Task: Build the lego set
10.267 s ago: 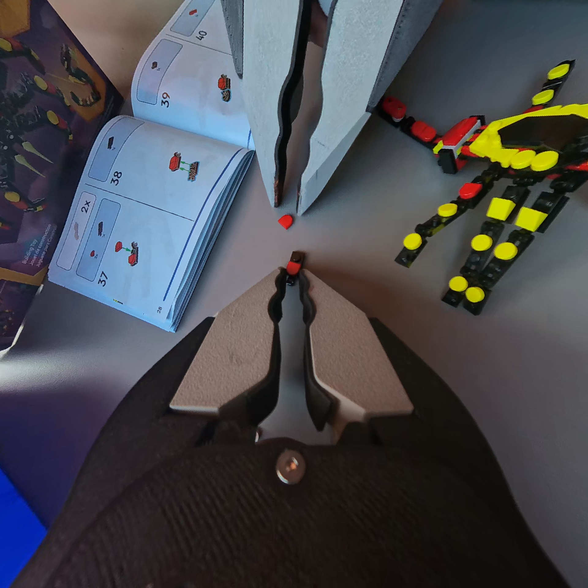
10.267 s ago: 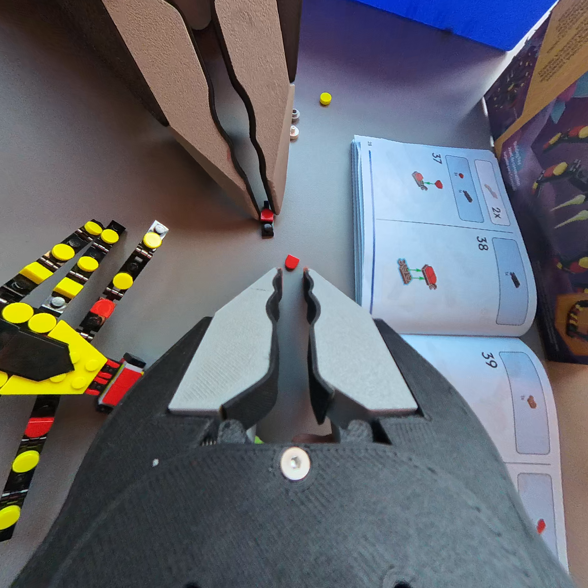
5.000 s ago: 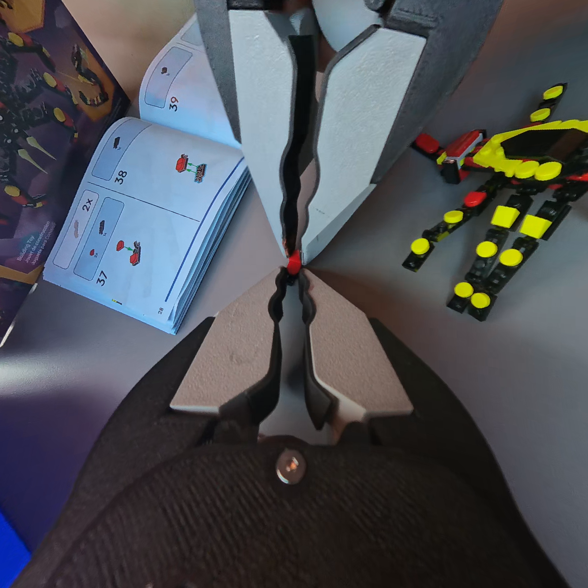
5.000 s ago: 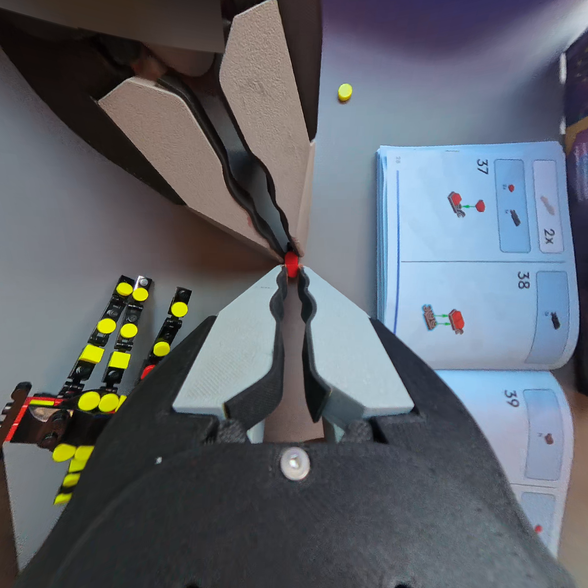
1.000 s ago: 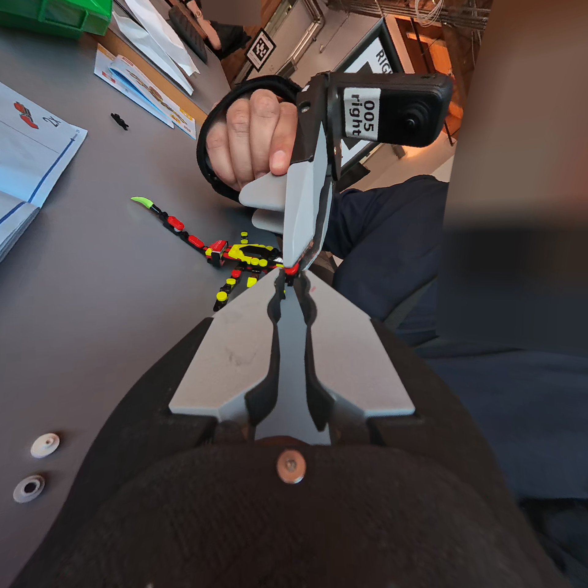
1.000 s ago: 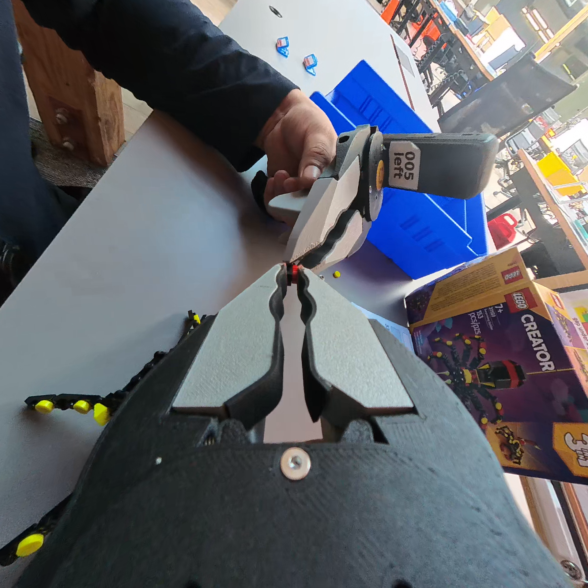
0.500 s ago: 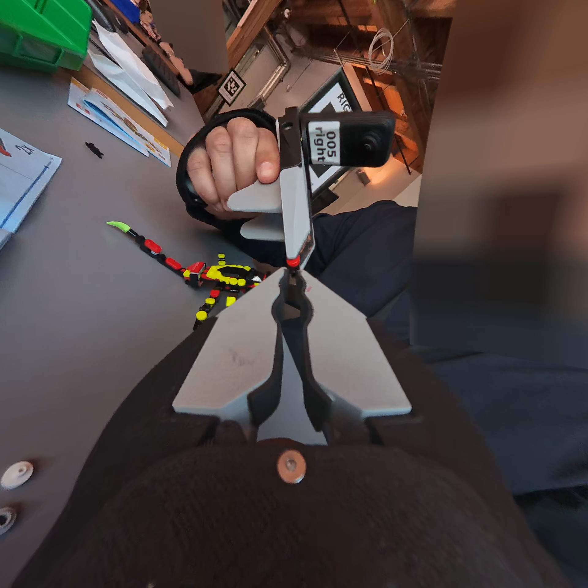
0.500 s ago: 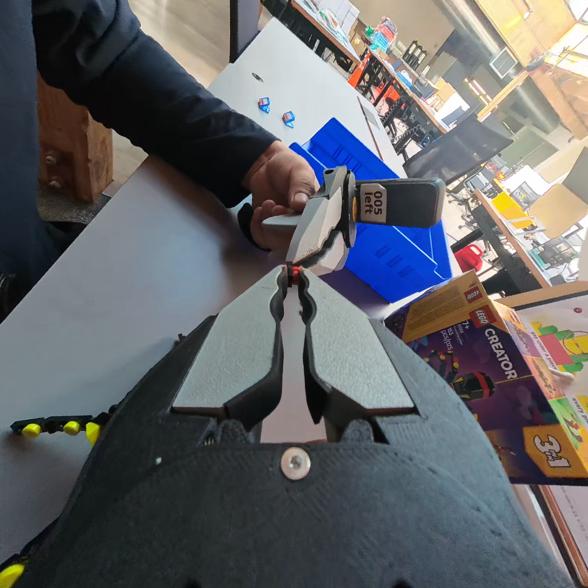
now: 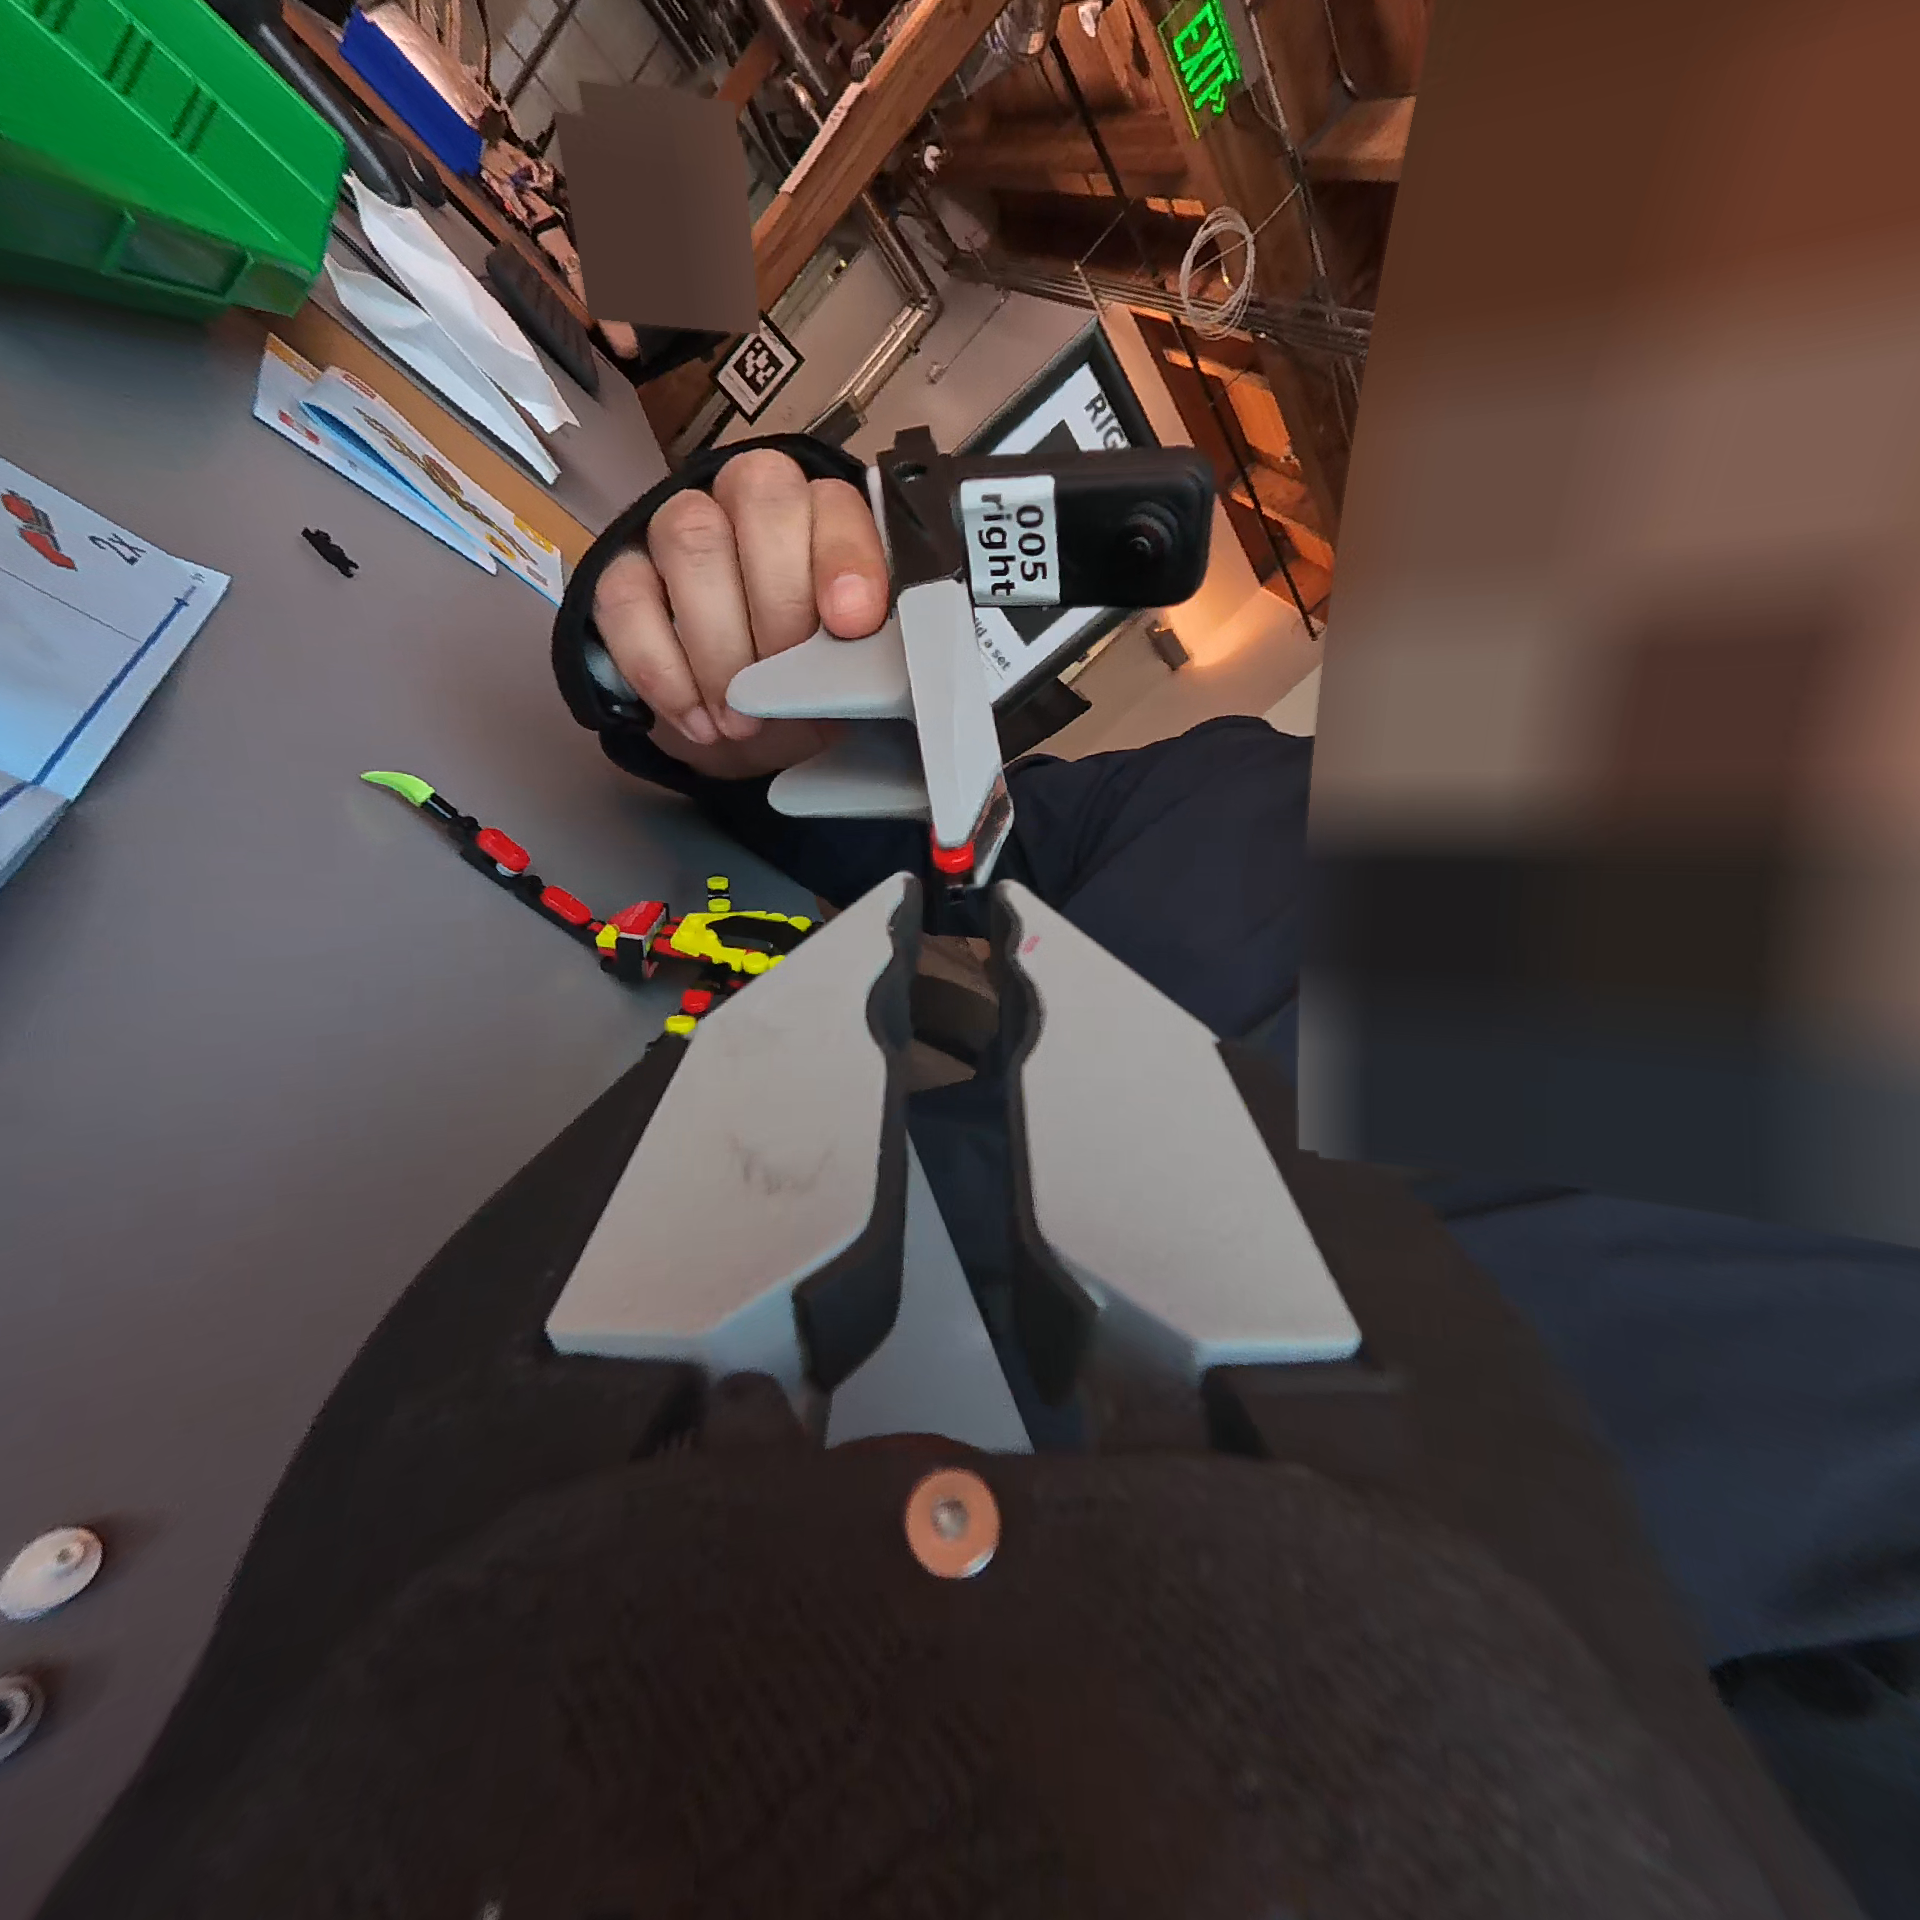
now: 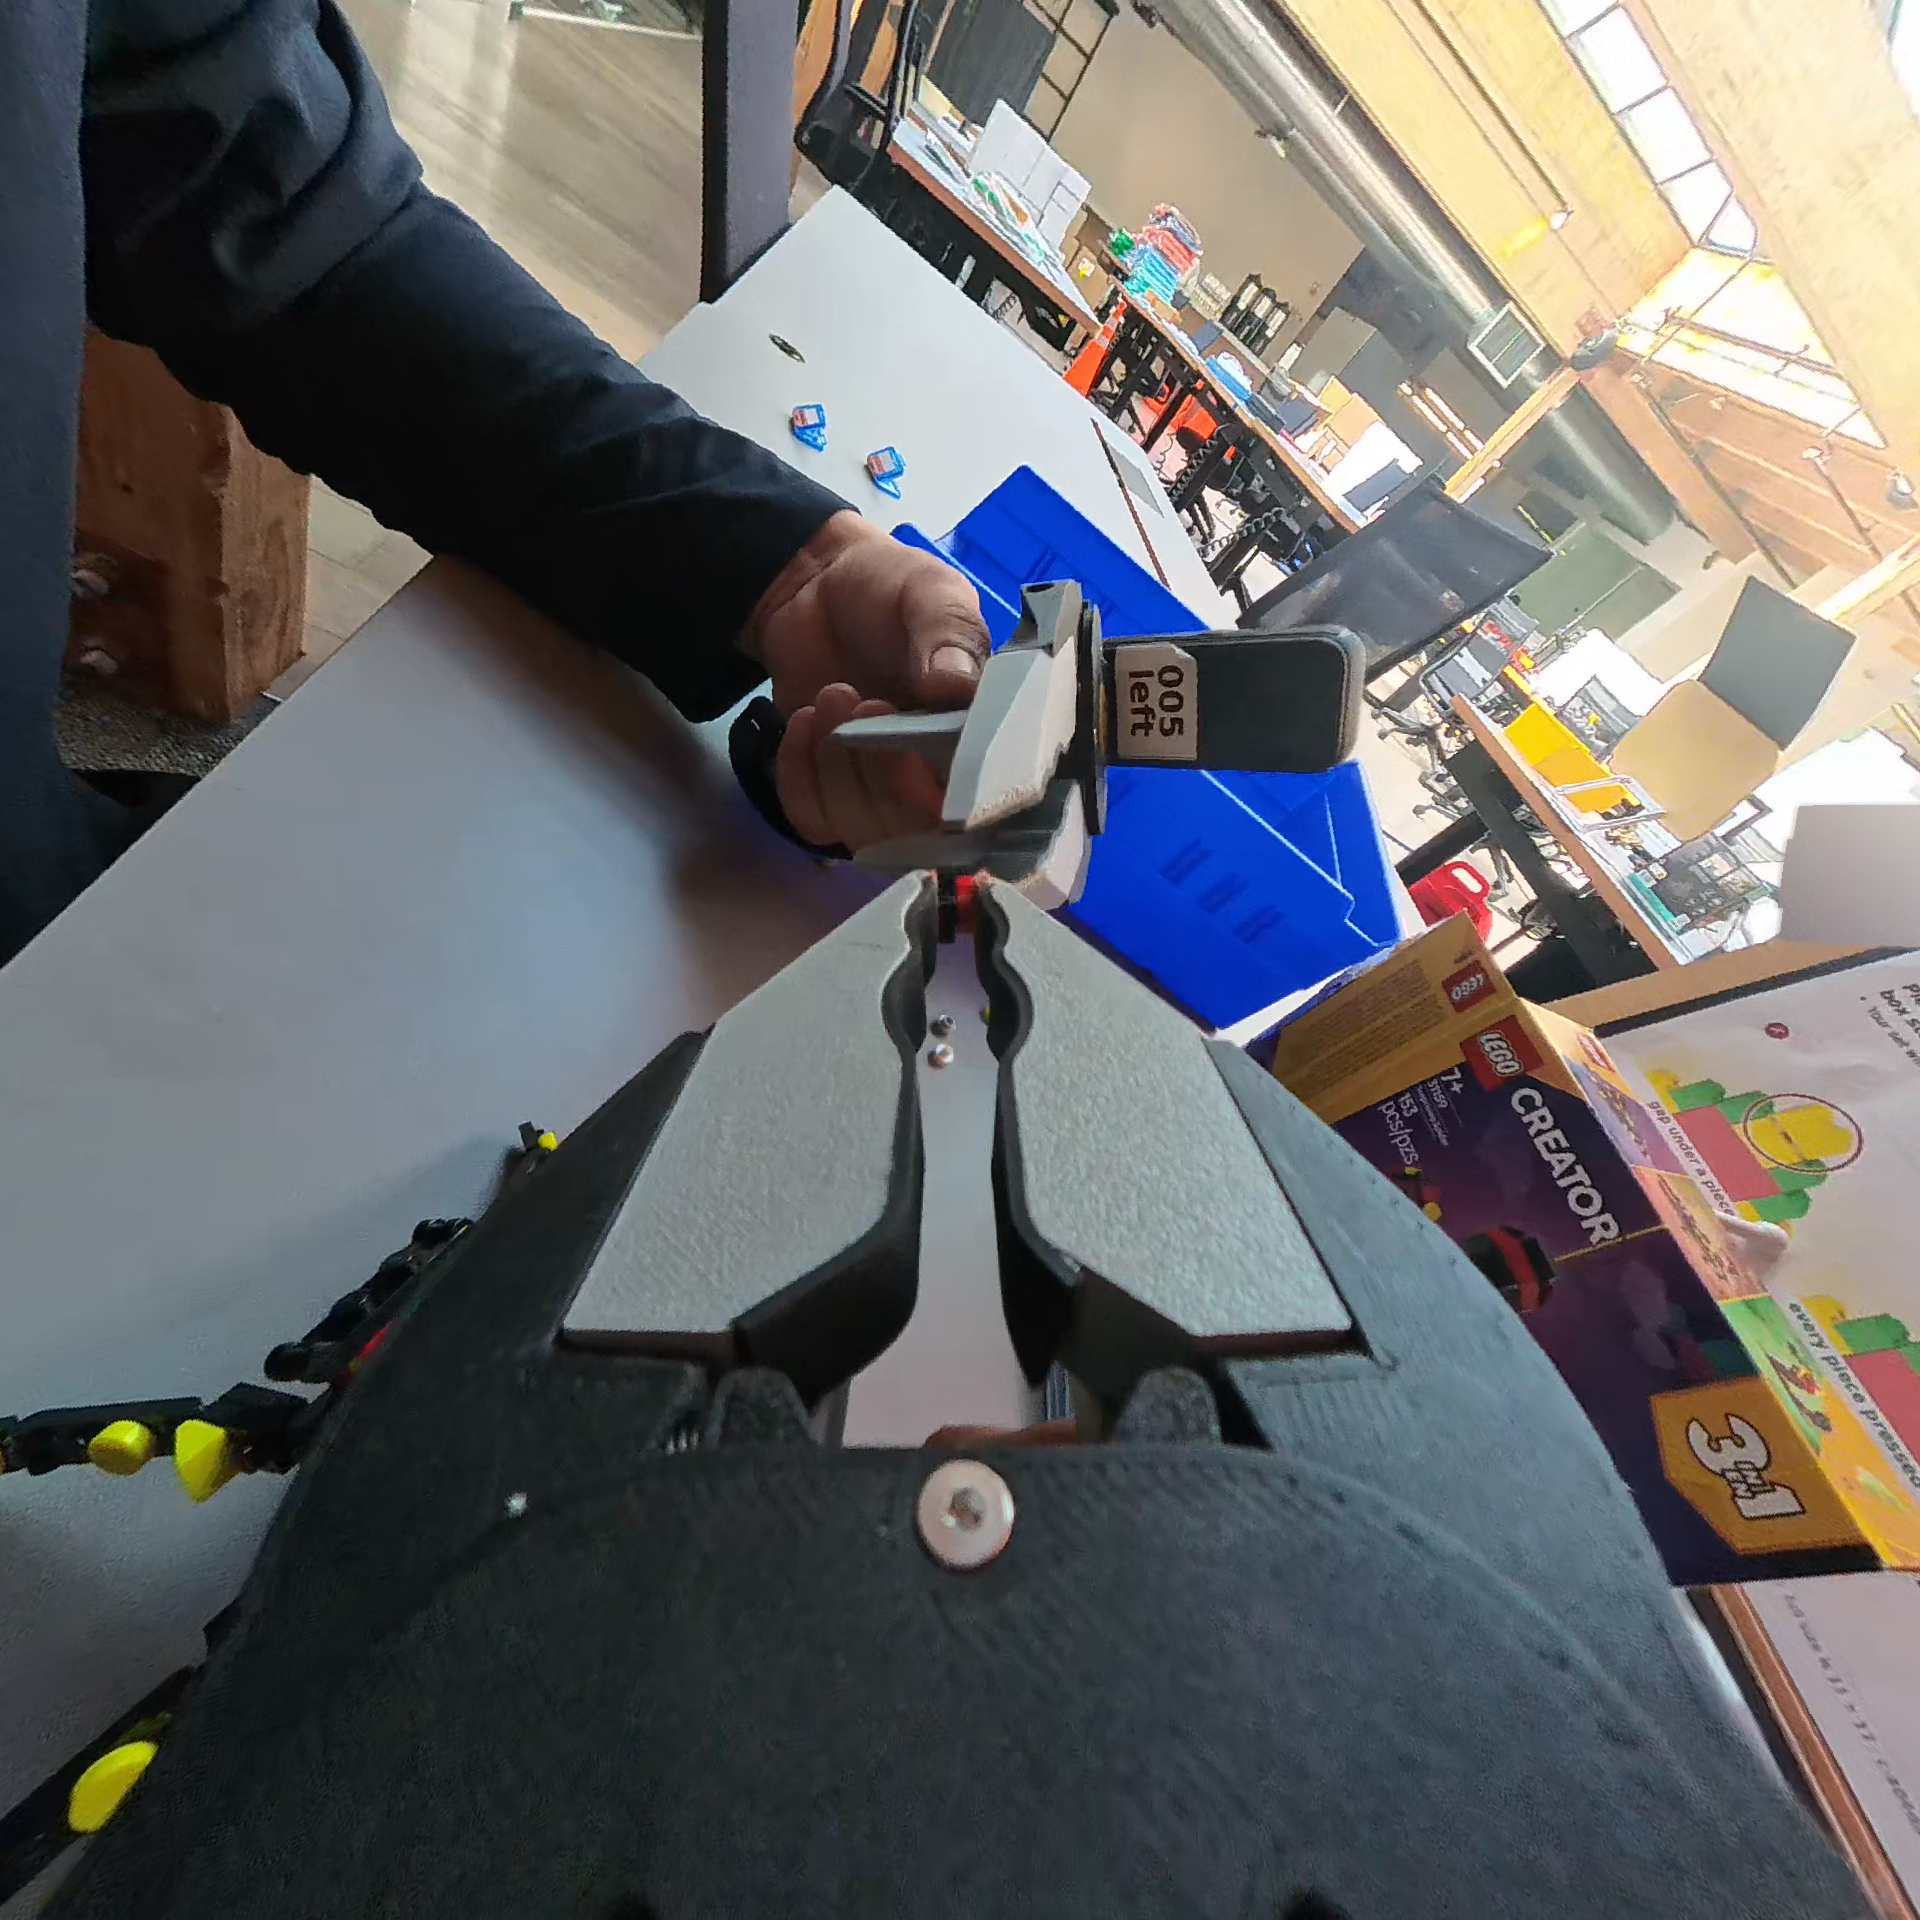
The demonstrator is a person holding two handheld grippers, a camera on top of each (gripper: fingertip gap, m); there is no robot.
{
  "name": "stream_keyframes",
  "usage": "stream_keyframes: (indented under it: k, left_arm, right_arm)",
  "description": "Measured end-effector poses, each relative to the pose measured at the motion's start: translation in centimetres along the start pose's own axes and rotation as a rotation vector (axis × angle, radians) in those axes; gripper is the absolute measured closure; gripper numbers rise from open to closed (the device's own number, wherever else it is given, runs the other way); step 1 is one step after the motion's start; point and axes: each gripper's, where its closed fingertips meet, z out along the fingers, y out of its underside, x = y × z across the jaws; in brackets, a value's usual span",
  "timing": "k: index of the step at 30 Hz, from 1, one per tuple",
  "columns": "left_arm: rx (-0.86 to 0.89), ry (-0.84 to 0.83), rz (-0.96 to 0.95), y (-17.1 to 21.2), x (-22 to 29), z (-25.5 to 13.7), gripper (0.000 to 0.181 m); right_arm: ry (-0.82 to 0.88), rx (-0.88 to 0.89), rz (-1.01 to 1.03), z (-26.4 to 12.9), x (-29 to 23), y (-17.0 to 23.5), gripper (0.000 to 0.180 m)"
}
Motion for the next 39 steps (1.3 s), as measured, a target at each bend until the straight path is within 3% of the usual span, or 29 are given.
stream_keyframes:
  k: [11, 17, 32, 36, 39]
  left_arm:
    - [-0.034, -0.041, 0.032, 0.7, -0.5, 1.0, 0.177]
    - [-0.069, -0.126, 0.067, 1.2, -1.5, 1.0, 0.178]
    - [-0.054, -0.130, 0.072, 0.9, -1.6, 0.7, 0.179]
    - [-0.076, -0.197, 0.184, 0.8, -1.8, 0.6, 0.179]
    - [-0.158, -0.395, 0.391, 0.9, -3.5, 0.1, 0.179]
  right_arm:
    - [-0.010, -0.004, 0.047, 0.3, 0.1, 0.6, 0.176]
    - [0.012, -0.077, 0.004, 0.2, 0.5, 1.8, 0.163]
    - [0.040, -0.192, -0.180, -0.1, 0.2, 2.8, 0.180]
    - [0.003, -0.252, -0.165, -0.3, 0.0, 4.1, 0.172]
    - [-0.005, -0.294, -0.033, -1.0, 1.0, 5.5, 0.171]
